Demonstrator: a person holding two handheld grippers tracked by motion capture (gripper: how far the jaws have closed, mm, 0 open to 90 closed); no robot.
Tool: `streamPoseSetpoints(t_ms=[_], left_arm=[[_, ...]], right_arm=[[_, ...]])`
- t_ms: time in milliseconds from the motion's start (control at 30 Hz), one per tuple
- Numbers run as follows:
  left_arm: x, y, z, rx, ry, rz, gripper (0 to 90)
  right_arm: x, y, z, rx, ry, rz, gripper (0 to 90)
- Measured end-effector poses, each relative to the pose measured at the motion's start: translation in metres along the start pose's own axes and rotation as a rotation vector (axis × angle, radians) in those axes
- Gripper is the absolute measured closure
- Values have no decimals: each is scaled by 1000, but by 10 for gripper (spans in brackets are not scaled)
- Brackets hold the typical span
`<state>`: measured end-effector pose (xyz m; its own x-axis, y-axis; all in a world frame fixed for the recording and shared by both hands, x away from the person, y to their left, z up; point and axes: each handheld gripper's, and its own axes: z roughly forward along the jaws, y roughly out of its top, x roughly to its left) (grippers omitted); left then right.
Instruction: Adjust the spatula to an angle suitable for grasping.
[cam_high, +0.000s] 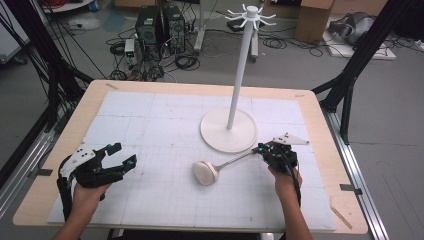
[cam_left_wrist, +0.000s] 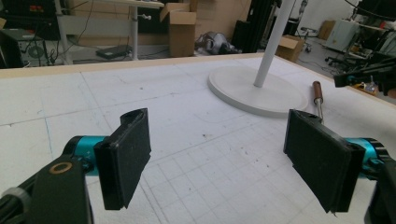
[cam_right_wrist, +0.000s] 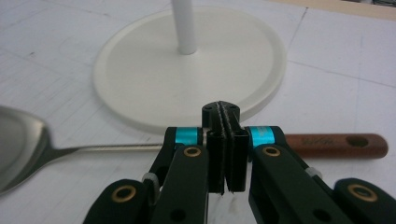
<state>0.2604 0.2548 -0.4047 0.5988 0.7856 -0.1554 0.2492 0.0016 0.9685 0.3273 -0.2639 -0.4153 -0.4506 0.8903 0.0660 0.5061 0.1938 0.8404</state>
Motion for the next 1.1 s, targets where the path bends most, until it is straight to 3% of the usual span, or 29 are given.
streamPoseSetpoints(t_ms=[300,500,667,1100], left_arm=[[-1,-1,-1,8,3,3,233],[0,-1,-1,6,3,4,233],[0,-1,-1,9,1,5,233],[0,-1,-1,2,0,-5,234]], right_arm=[[-29,15,33,72,-90,39,891],[-25,24,47,155,-92,13,891],[-27,17,48,215,-77,26,892],[-21,8,32,246,-25,-7,893]])
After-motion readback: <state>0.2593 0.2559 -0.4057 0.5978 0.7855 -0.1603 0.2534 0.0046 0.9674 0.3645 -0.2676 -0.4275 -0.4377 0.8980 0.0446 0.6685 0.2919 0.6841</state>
